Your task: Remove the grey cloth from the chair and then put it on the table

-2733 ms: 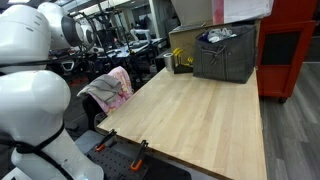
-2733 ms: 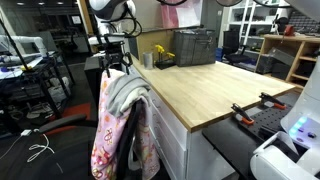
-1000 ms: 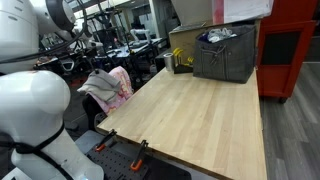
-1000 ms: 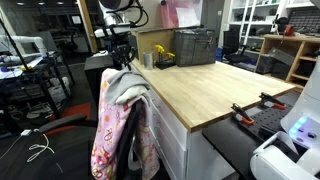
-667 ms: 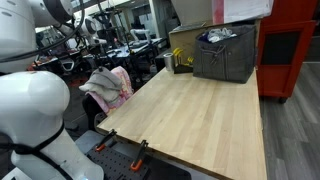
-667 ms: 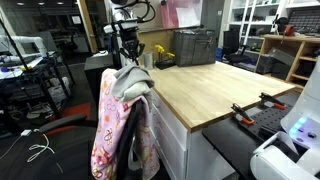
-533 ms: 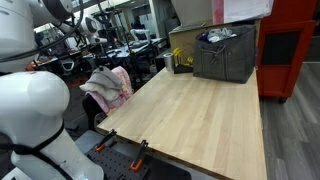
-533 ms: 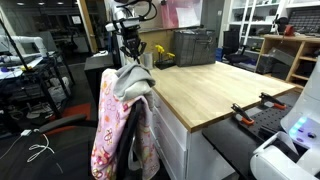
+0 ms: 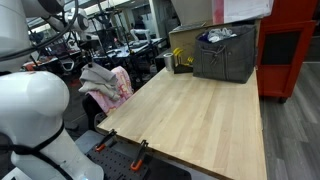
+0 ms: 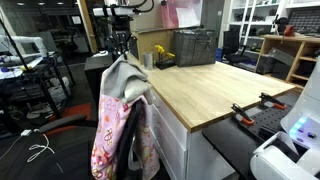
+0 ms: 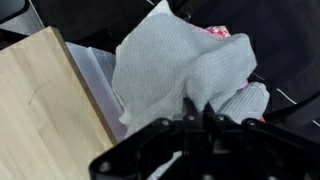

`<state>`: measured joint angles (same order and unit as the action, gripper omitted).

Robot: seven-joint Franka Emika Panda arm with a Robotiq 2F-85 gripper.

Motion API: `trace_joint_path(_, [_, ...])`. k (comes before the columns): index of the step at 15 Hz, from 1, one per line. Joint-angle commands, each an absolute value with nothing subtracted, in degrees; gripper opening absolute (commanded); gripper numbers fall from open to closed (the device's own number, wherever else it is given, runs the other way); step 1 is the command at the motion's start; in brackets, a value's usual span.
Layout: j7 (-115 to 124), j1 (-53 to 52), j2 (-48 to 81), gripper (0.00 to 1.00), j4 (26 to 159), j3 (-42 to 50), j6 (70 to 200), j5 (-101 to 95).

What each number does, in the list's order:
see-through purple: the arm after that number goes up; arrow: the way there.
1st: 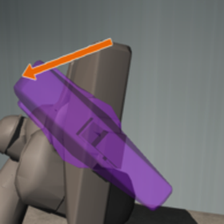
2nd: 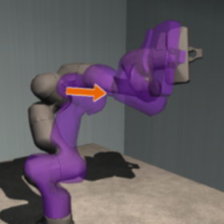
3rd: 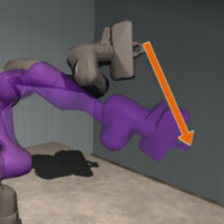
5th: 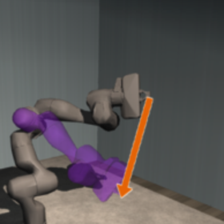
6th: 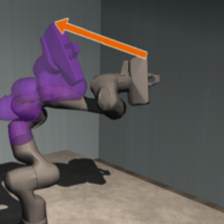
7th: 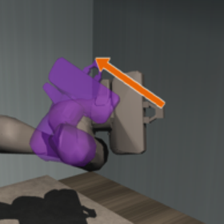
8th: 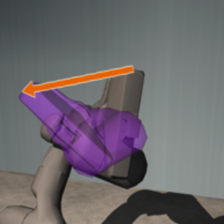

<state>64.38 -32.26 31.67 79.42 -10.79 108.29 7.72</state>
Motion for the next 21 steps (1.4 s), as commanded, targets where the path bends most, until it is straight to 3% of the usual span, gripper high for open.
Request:
trace_joint_path(1, [63.33, -31.66, 27.09, 0.02, 83.88, -12.54, 111.58, 10.37])
trace_joint_path(2, [63.79, -31.77, 26.85, 0.33, 83.89, -12.8, 111.92, 10.13])
trace_joint_path(3, [64.14, -31.53, 27.04, 0.35, 83.16, -13.39, 111.42, 9.51])
trace_joint_path(4, [64.06, -31.78, 27.0, 0.08, 83.01, -13.4, 111.09, 8.72])
trace_joint_path(5, [64.77, -32.05, 26.88, 0.08, 82.95, -13.3, 110.91, 8.17])
trace_joint_path(7, [65.11, -32.41, 26.93, 0.0, 82.9, -13.27, 110.77, 7.69])
trace_joint_path(11, [64.79, -32.88, 27.48, 0.0, 83.22, -13.46, 109.91, 7.7])
trace_joint_path(12, [64.78, -33.01, 27.83, 0.26, 83.37, -13.69, 109.89, 8.13])
trace_joint_path(14, [65.34, -33.65, 28.54, 0.32, 83.63, -13.71, 109.43, 8.03])
trace_joint_path(21, [65.18, -33.77, 33.43, 0.84, 84.76, -12.59, 109.71, 8.23])
